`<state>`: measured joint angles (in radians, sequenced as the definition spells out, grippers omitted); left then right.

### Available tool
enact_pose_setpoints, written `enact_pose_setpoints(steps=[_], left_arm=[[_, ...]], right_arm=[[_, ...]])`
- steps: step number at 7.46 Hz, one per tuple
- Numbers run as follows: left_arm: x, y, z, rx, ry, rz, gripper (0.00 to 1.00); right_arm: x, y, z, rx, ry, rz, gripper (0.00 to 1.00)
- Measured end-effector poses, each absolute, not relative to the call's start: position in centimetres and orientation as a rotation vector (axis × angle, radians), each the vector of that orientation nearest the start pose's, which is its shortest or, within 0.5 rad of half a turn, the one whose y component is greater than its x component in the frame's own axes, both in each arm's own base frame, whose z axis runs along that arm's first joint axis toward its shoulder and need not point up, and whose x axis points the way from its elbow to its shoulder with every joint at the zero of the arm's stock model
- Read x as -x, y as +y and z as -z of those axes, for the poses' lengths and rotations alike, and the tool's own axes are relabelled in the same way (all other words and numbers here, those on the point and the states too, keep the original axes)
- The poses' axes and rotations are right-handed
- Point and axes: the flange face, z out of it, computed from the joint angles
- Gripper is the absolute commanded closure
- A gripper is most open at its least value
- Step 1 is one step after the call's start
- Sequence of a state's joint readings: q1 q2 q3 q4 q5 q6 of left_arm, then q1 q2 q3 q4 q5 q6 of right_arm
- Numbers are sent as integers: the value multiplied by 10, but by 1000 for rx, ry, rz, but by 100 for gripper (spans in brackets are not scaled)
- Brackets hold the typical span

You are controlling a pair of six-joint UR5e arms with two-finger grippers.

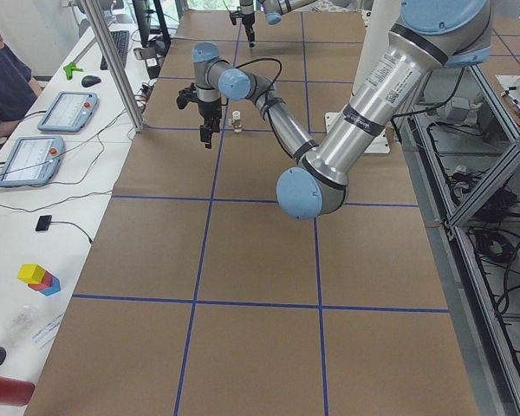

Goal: Assemble PPR valve and pipe with both arms
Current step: 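Grasp the chrome elbow fitting with the right gripper and carry it above the valve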

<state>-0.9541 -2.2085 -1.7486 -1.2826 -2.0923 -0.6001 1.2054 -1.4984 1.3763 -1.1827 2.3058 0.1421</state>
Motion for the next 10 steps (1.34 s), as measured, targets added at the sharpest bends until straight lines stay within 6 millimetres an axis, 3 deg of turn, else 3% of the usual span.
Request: enact_pose_setpoints(steps=[2,3,4,5,8,9,10], left_arm=[[-309,-580,-244,-130,712,-152,0],[-310,-580,-245,-129,712,-153,0],[-310,-580,-244,-130,712,-153,0],[-310,-581,-244,-130,712,-152,0],[-310,-580,-244,-129,713,-151,0],[-310,-580,-243,-130,713,-150,0],[-310,-580,-243,-131,714,-151,0]], right_arm=[[130,-525,-679,-63,-773,312,53],[130,-525,-680,-61,-772,313,66],[130,-524,-682,-60,-771,315,93],[130,-523,-684,-61,-769,319,100],[122,-526,-678,-75,-778,313,100],[112,-534,-670,-80,-781,290,100],[101,-550,-646,-73,-781,257,100]])
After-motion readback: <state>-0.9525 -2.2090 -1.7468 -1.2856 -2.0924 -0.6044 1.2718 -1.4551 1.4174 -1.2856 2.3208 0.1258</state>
